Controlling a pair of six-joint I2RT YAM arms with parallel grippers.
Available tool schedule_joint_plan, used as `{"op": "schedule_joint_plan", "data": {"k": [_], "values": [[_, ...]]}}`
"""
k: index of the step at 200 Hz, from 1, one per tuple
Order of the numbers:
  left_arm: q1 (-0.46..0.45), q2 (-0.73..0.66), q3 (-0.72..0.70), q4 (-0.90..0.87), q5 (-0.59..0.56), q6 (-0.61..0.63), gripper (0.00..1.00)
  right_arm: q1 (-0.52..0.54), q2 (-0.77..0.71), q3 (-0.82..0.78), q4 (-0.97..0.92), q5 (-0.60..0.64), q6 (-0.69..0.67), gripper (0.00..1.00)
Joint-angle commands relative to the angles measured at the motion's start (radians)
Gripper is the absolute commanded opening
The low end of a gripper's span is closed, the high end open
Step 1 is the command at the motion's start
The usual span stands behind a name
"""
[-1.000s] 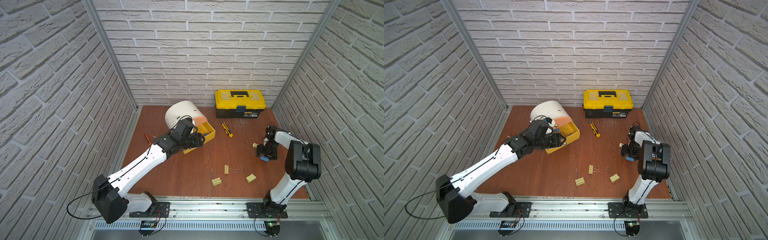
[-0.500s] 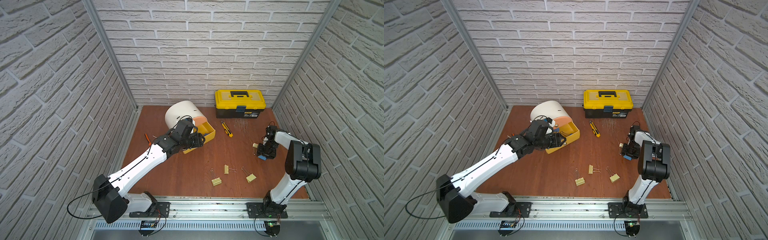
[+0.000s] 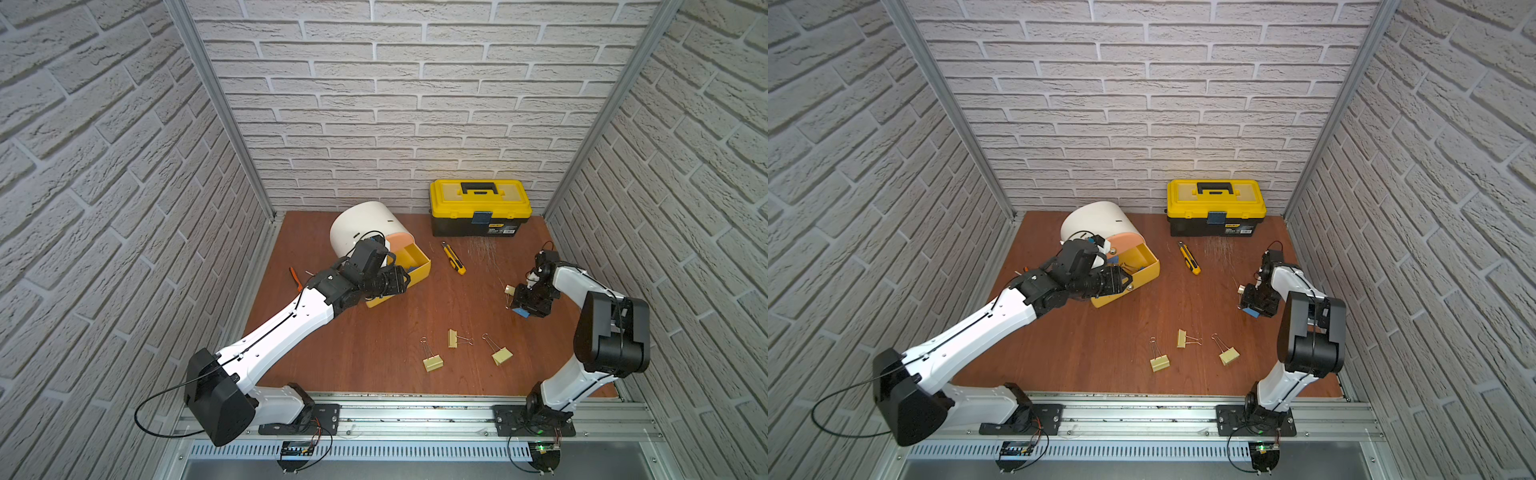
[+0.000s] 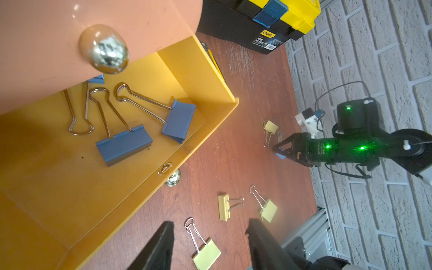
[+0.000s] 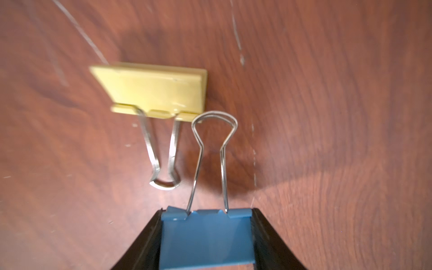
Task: Put the binder clips in the drawer according to color
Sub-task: Pick up the binder clip at the center of the board, then place the binder clip in the drawer.
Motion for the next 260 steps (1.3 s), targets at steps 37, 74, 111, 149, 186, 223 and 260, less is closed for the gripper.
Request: {"op": "schedule_joint_plan", "data": {"k": [37, 74, 111, 149, 186, 223, 260], "values": [[0.018, 0.018, 0.066, -0.014, 0.002, 0.014, 0.56, 0.036, -0.147, 0.013, 0.009, -0.095, 0.075, 0.48], [0.053, 0.017, 0.088, -0.035, 0.024, 0.019, 0.56, 0.086, -0.215, 0.041, 0.012, -0.125, 0.141, 0.48], [0.094, -0.002, 0.103, -0.071, 0.038, 0.030, 0.56, 0.162, -0.260, 0.098, 0.009, -0.142, 0.209, 0.47], [0.142, -0.014, 0.105, -0.086, 0.062, 0.028, 0.56, 0.275, -0.264, 0.202, -0.002, -0.141, 0.260, 0.47], [0.180, -0.021, 0.105, -0.097, 0.085, 0.024, 0.56, 0.393, -0.248, 0.308, 0.007, -0.141, 0.306, 0.47], [0.222, -0.033, 0.106, -0.117, 0.107, 0.024, 0.56, 0.510, -0.214, 0.399, 0.021, -0.132, 0.337, 0.47], [0.266, -0.063, 0.097, -0.143, 0.125, 0.027, 0.56, 0.612, -0.167, 0.486, 0.034, -0.120, 0.349, 0.47]]}}
